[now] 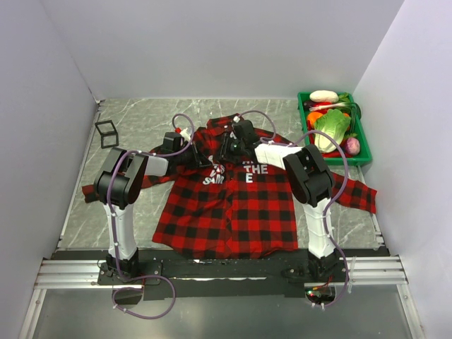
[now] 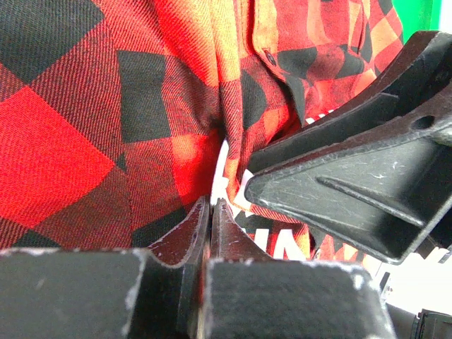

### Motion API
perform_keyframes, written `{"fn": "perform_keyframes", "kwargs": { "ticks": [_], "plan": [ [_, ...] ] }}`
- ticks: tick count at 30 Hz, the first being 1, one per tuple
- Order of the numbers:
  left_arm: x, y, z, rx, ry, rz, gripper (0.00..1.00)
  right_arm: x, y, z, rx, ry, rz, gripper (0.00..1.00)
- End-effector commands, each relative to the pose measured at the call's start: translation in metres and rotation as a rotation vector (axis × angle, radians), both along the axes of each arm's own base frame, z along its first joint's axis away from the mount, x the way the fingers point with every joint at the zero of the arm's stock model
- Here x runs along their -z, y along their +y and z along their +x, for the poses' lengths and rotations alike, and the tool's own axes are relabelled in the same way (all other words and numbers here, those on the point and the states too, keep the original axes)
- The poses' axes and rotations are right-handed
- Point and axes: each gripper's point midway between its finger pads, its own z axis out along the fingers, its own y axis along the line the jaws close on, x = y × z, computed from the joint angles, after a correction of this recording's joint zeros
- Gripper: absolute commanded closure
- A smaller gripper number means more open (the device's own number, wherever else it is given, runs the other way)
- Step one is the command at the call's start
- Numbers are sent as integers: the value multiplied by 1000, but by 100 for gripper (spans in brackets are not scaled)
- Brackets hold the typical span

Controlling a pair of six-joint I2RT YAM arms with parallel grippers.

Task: Pin the brooch onto the clothing
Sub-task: Pin the brooch to the clothes.

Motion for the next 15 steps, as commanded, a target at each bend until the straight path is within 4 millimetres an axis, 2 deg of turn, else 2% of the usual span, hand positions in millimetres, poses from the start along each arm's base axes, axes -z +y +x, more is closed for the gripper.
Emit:
{"fn": "perform_keyframes", "kwargs": {
  "ticks": [1,2,4,15],
  "plan": [
    [0,0,-7,11,27,7,99,4,6,0,-11,-10,-1,65],
    [0,0,-7,11,26,7,99,5,5,0,-9,-9,-2,71],
    [0,1,-8,11,27,7,99,4,7,0,-11,-10,-3,74],
    [-2,0,-7,13,23,3,99,7,8,2,-12,-14,-16,78]
  ]
}}
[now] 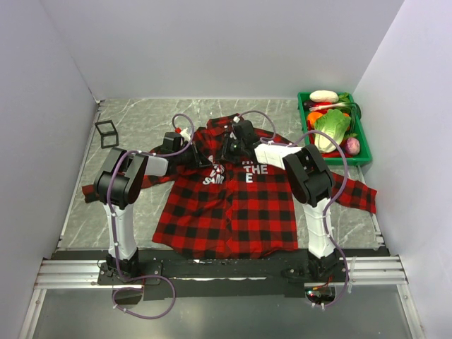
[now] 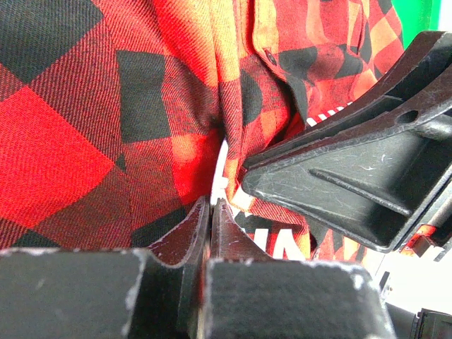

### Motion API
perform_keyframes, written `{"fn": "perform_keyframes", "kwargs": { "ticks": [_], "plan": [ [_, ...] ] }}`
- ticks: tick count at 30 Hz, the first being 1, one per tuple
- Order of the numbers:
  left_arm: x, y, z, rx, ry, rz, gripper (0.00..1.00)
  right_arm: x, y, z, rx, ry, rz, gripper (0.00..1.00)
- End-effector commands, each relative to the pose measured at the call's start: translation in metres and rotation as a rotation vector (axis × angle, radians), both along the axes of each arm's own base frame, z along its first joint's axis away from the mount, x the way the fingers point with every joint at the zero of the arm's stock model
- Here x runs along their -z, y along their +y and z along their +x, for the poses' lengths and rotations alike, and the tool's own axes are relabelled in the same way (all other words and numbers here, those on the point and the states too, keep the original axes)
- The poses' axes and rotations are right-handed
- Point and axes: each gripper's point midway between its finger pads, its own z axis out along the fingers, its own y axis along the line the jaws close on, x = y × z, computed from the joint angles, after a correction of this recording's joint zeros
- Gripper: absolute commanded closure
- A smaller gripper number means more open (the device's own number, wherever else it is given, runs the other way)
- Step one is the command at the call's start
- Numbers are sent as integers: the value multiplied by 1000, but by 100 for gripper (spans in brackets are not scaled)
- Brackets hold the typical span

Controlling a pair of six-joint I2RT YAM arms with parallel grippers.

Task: Pin the brooch onto the clothing
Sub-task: Pin the brooch to the clothes.

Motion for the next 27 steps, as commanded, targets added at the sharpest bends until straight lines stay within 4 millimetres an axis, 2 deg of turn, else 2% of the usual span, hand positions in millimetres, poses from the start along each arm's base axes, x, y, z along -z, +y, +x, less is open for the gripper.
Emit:
{"fn": "perform_keyframes", "kwargs": {
  "ticks": [1,7,18,27],
  "plan": [
    [-2,0,-7,11,23,4,99,4,10,2,-15,-16,-9,78],
    [-2,1,-8,11,21,6,99,6,14,6,-18,-19,-11,78],
    [-2,1,-8,13,24,4,99,-3,17,9,-21,-41,-6,81],
    [0,2,-6,1,35,12,99,-10,11,6,-10,-62,-18,83]
  ]
}}
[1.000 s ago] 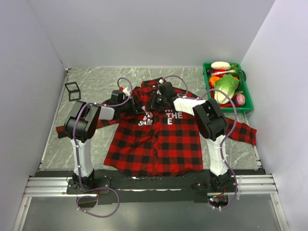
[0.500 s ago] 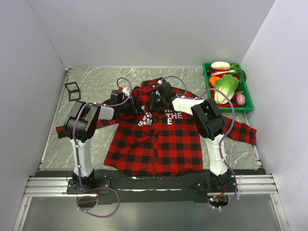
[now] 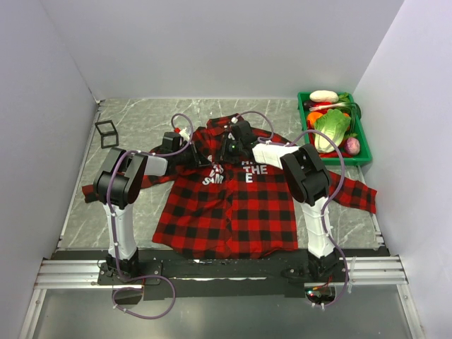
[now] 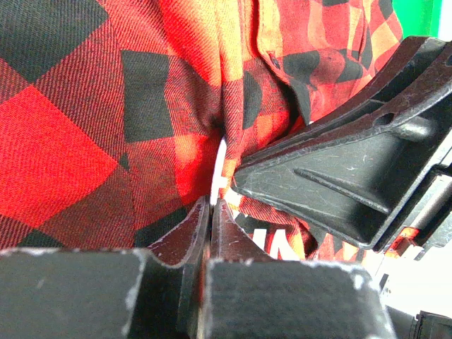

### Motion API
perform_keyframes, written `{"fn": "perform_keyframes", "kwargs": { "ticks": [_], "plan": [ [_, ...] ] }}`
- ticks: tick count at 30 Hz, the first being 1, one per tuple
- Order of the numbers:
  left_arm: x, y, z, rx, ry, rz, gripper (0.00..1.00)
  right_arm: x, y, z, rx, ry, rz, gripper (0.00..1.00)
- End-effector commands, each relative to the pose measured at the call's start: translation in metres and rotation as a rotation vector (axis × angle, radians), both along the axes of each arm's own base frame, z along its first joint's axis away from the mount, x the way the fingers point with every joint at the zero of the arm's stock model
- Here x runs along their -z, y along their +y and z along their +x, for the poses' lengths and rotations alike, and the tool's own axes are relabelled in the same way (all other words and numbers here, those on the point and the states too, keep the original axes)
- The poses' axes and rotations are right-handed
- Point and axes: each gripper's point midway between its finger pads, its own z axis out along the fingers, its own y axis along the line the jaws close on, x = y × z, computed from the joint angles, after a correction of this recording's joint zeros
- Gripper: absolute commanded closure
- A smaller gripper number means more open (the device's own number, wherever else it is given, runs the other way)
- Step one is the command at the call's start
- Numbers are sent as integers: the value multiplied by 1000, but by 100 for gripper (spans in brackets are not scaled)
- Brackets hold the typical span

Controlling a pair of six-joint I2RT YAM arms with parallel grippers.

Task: Pin the brooch onto the clothing
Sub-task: Pin the brooch to the clothes.

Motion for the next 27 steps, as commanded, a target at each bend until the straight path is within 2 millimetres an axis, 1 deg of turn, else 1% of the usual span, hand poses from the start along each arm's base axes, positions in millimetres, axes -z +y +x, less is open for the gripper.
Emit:
{"fn": "perform_keyframes", "kwargs": {
  "ticks": [1,27],
  "plan": [
    [-1,-1,-8,8,31,12,99,-20,7,5,-4,-70,13,83],
    [0,-2,-9,13,30,10,99,-39,14,12,-10,-110,44,85]
  ]
}}
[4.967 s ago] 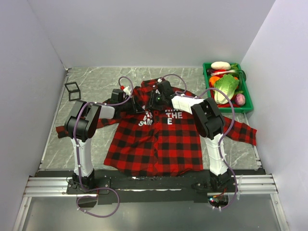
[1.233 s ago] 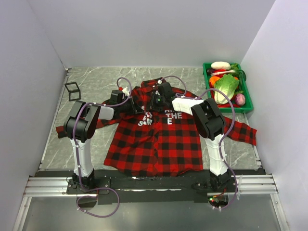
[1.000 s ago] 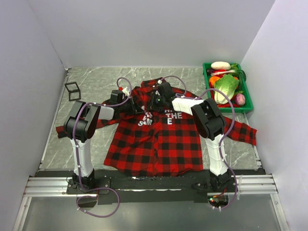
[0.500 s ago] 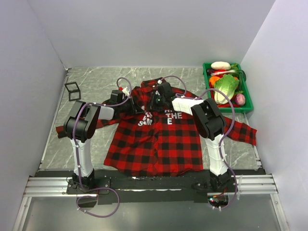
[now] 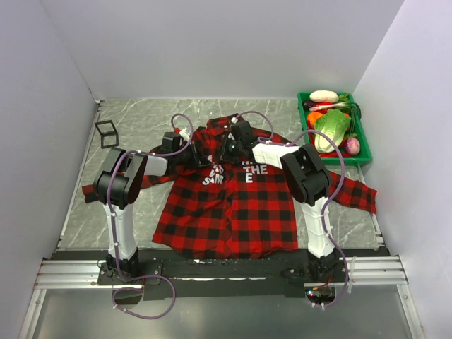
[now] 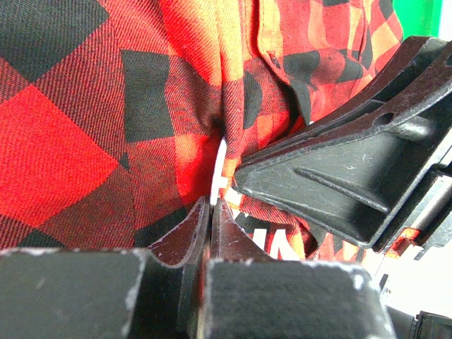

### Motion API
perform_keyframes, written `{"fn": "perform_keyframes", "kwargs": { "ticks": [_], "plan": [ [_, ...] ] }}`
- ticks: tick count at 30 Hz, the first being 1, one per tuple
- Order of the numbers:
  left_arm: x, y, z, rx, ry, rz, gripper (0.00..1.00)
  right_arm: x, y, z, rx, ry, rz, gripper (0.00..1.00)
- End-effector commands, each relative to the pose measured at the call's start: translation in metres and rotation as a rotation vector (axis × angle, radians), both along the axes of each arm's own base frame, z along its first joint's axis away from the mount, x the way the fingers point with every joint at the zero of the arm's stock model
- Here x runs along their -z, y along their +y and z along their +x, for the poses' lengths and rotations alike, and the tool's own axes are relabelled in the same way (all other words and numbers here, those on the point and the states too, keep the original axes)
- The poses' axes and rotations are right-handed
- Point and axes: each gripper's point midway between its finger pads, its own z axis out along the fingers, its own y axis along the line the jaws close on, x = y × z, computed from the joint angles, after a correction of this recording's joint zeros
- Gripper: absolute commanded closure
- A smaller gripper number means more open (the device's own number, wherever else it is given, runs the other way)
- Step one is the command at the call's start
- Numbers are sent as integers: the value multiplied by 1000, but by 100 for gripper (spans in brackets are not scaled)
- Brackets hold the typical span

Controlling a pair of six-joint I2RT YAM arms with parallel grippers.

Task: Pin the brooch onto the clothing
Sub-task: Pin the brooch to the clothes.

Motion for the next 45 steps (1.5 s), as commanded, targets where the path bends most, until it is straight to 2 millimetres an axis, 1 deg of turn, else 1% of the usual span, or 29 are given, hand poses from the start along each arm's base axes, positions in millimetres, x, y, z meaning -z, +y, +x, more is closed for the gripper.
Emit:
{"fn": "perform_keyframes", "kwargs": {
  "ticks": [1,7,9,13,16,18,20,21,23,24,25,26,27,28,31,32,33,34,35,36,37,39,41,45],
  "plan": [
    [0,-2,-9,14,28,9,99,-40,15,12,-11,-108,46,85],
    [1,-1,-8,13,31,10,99,-44,15,12,-11,-115,56,87],
    [1,-1,-9,14,31,12,99,-50,15,11,-12,-125,63,89],
    [-1,-1,-9,14,27,11,99,-58,11,10,-6,-147,62,89],
    [-1,-2,-8,15,24,11,99,-68,8,9,2,-178,69,88],
    [-1,-2,-9,17,25,10,99,-70,9,9,-1,-178,63,86],
    [-1,-2,-9,14,26,8,99,-69,7,10,2,-176,49,85],
    [-1,-2,-9,14,26,8,99,-66,6,9,5,-168,39,77],
    [-3,-2,-9,16,21,9,99,-64,2,10,18,-176,22,70],
    [-2,-1,-9,14,21,11,99,-69,-2,8,29,-193,6,61],
    [-2,-1,-9,14,22,12,99,-71,-5,8,46,-240,-45,58],
    [-2,-1,-9,12,21,12,99,-83,-6,7,47,-275,-55,55],
    [-2,-1,-10,13,22,12,99,-87,-6,8,45,-292,-68,55],
    [-2,-1,-9,14,21,11,99,-85,-7,5,30,-282,-92,55],
    [-1,-1,-10,14,24,10,99,-87,-8,7,34,-312,-115,57],
    [-3,-1,-9,14,21,9,99,-93,-6,5,45,-345,-136,57],
    [-3,-1,-9,12,21,12,99,-92,-5,2,33,-349,-144,57],
    [-2,-1,-9,13,21,15,99,-94,-1,0,16,-351,-133,57],
    [-3,-1,-9,13,20,15,99,-90,5,-2,-5,-331,-113,61],
    [-3,-1,-9,13,18,15,99,-93,11,-2,-25,-323,-88,64],
    [-3,-1,-9,12,21,14,99,-93,13,-2,-27,-317,-80,66],
    [-2,-1,-10,13,23,11,99,-84,18,-3,-37,-292,-65,71],
    [-3,0,-9,12,21,11,99,-75,21,-4,-40,-263,-64,74],
    [-3,0,-10,13,19,18,99,-64,23,-1,-39,-222,-48,79]
  ]
}}
